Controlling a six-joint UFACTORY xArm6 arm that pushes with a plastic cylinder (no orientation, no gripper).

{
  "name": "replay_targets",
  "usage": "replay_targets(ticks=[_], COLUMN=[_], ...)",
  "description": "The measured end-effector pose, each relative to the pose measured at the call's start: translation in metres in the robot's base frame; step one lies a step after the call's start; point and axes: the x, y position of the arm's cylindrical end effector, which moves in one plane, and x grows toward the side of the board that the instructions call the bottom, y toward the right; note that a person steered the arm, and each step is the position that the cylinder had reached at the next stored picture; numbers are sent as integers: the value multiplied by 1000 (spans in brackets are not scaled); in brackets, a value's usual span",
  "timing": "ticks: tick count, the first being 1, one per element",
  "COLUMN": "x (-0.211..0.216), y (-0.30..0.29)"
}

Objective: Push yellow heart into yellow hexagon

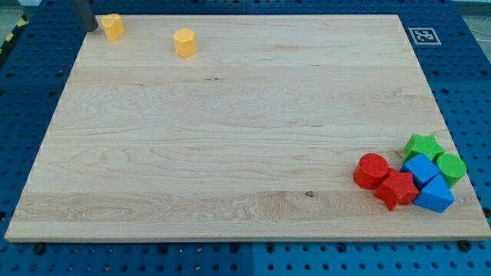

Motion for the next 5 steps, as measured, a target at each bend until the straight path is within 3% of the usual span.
replay_targets(ticks=[5], x=[0], y=[126])
